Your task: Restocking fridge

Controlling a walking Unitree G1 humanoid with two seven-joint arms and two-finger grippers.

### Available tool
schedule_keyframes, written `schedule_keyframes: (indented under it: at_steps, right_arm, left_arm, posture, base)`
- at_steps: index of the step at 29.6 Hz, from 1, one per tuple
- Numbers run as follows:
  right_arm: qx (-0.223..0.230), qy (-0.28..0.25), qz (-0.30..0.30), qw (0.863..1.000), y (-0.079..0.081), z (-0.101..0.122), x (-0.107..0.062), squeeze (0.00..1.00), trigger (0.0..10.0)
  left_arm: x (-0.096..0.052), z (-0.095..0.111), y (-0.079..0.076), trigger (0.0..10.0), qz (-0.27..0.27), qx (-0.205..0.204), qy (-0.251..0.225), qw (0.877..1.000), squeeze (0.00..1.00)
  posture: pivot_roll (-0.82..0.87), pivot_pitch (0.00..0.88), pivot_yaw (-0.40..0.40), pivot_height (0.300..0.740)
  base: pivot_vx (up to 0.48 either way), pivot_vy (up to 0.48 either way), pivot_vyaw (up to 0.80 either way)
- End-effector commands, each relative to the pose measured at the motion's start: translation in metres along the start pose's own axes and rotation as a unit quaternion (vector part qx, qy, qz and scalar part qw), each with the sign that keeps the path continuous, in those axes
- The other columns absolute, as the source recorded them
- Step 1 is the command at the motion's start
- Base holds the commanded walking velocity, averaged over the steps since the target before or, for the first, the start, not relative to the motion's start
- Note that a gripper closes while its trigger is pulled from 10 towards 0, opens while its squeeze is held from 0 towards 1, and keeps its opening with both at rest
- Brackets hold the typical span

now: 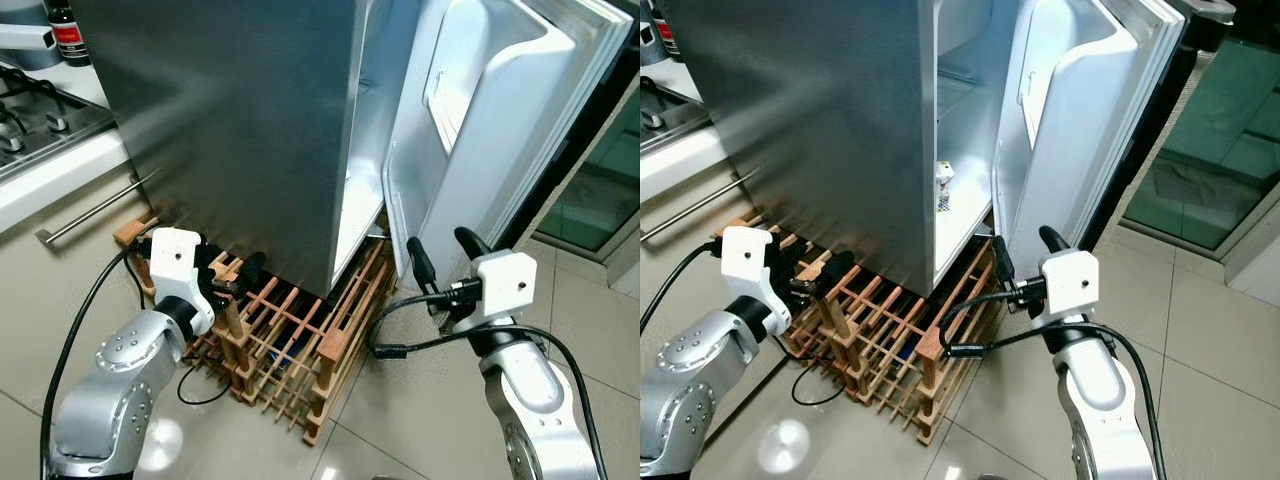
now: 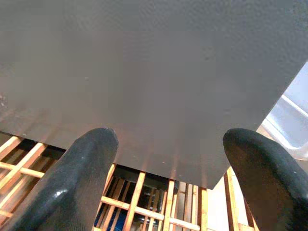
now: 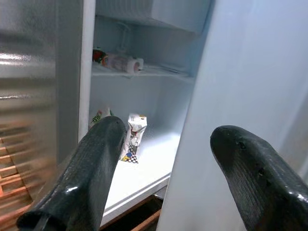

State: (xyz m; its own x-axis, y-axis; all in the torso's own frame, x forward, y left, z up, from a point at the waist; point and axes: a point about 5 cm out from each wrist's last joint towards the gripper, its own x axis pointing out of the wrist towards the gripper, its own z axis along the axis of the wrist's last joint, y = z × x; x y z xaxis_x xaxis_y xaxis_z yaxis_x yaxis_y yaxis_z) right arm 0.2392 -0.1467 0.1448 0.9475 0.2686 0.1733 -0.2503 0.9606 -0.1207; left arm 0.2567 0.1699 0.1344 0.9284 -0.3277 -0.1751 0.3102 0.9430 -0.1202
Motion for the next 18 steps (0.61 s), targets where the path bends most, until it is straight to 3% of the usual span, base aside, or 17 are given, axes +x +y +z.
schedule_keyframes:
  at_steps: [1, 9, 10, 11, 14, 18]
  right_arm:
    - [0.003, 0.01, -0.001, 1.0, -0.003, -0.003, 0.002, 0.0, 10.0]
    - [-0.039, 0.01, -0.039, 0.998, -0.023, -0.007, 0.017, 0.0, 10.0]
    - [-0.05, 0.009, -0.05, 0.997, -0.03, -0.006, 0.02, 0.0, 10.0]
    - [-0.051, 0.009, -0.051, 0.997, -0.031, -0.006, 0.021, 0.0, 10.0]
    - [-0.058, 0.01, -0.081, 0.995, -0.044, -0.006, 0.025, 0.0, 10.0]
    - [-0.055, 0.02, -0.12, 0.991, -0.06, -0.008, 0.024, 0.0, 10.0]
  left_arm:
    - [0.003, 0.0, -0.002, 10.0, -0.003, 0.006, -0.001, 1.0, 0.0]
    - [0.01, -0.005, -0.002, 10.0, 0.015, 0.014, -0.004, 1.0, 0.0]
    - [0.013, -0.006, 0.006, 10.0, 0.059, 0.028, -0.003, 0.998, 0.0]
    - [0.013, -0.007, 0.008, 10.0, 0.07, 0.031, -0.002, 0.997, 0.0]
    - [0.015, -0.012, 0.021, 10.0, 0.15, 0.017, 0.001, 0.989, 0.0]
    - [0.018, -0.011, 0.02, 10.0, 0.18, 0.028, -0.015, 0.983, 0.0]
  posture:
    - [-0.07, 0.0, -0.018, 0.74]
    - [-0.08, 0.0, -0.015, 0.74]
    - [-0.08, 0.0, -0.01, 0.74]
    - [-0.08, 0.0, -0.01, 0.74]
    - [-0.09, 0.0, -0.009, 0.74]
    - [-0.1, 0.0, -0.012, 0.74]
  base:
    - [0.0, 0.0, 0.0]
    - [0.0, 0.0, 0.0]
    - [0.0, 0.0, 0.0]
    - [0.0, 0.0, 0.0]
    - [0.0, 0.0, 0.0]
    - [0.0, 0.0, 0.0]
